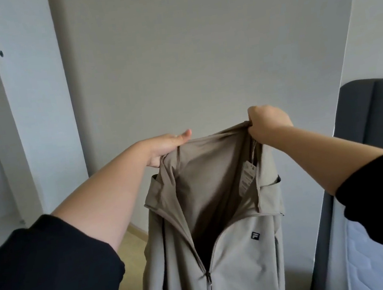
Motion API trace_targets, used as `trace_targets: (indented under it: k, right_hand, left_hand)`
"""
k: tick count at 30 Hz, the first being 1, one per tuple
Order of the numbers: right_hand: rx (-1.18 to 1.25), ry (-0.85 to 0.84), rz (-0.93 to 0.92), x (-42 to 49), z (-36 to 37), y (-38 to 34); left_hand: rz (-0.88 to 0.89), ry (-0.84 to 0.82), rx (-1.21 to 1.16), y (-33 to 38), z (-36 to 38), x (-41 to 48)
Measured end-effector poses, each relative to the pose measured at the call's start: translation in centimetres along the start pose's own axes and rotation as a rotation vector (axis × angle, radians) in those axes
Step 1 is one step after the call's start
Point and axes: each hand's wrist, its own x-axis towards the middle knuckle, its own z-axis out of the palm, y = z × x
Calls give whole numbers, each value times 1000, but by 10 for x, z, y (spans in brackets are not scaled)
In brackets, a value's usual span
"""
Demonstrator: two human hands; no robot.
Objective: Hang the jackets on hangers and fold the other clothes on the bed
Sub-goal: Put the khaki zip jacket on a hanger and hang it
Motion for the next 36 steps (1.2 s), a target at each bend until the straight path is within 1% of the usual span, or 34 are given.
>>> trace_targets:
  k: [2, 3, 5, 6, 8, 10, 12, 14, 16, 17, 19, 20, 22, 23, 24, 26, 27, 30, 32, 36]
  right_hand:
    - [-11, 39, 4, -1, 1, 2]
    - [-20, 59, 5, -1, 1, 3]
    - [-50, 89, -1, -4, 1, 5]
    - [-68, 99, -6, -5, 1, 6]
    - [-116, 103, -15, -9, 1, 8]
    - [-167, 83, -22, -11, 0, 8]
    - [-200, 28, -6, -11, -1, 4]
    - [-197, -16, 32, -11, -4, 1]
    - [-189, -47, 74, -10, -5, 0]
    - [-202, -76, 96, -11, -5, 0]
    - [-228, -131, 144, -11, -3, 0]
    - [-217, -124, 164, -12, -2, 0]
    - [-124, -59, 219, -11, -2, 3]
    - [-49, -50, 264, -9, -4, 4]
    - [33, -72, 316, -7, -7, 6]
    - [185, -133, 404, -5, -12, 11]
    - [226, -127, 425, -6, -13, 15]
    - [208, -28, 477, -13, -22, 34]
    - [206, 8, 526, -20, -32, 51]
    - [303, 173, 625, -32, -70, 85]
  left_hand:
    - [-22, 11, -46, 3, 4, 3]
    - [-17, 31, -21, 3, 7, 4]
    - [15, 69, 122, 3, 11, 6]
    - [41, 115, 238, 3, 12, 7]
    - [117, 309, 517, 8, 10, 9]
    - [202, 592, 757, 15, 11, 11]
    - [249, 841, 919, 22, 15, 11]
    - [244, 948, 1015, 25, 19, 13]
    - [152, 941, 1071, 25, 22, 15]
    - [86, 911, 1060, 24, 23, 16]
    - [7, 899, 881, 23, 24, 13]
    - [27, 922, 671, 23, 23, 15]
    - [104, 925, 138, 29, 28, 19]
    - [81, 857, -47, 33, 35, 18]
    - [42, 774, -145, 38, 42, 17]
    - [-18, 659, -208, 43, 52, 15]
    - [-31, 621, -207, 46, 54, 15]
    - [-56, 555, -159, 56, 56, 22]
    - [-38, 579, -138, 69, 63, 27]
    - [132, 688, -103, 112, 82, 39]
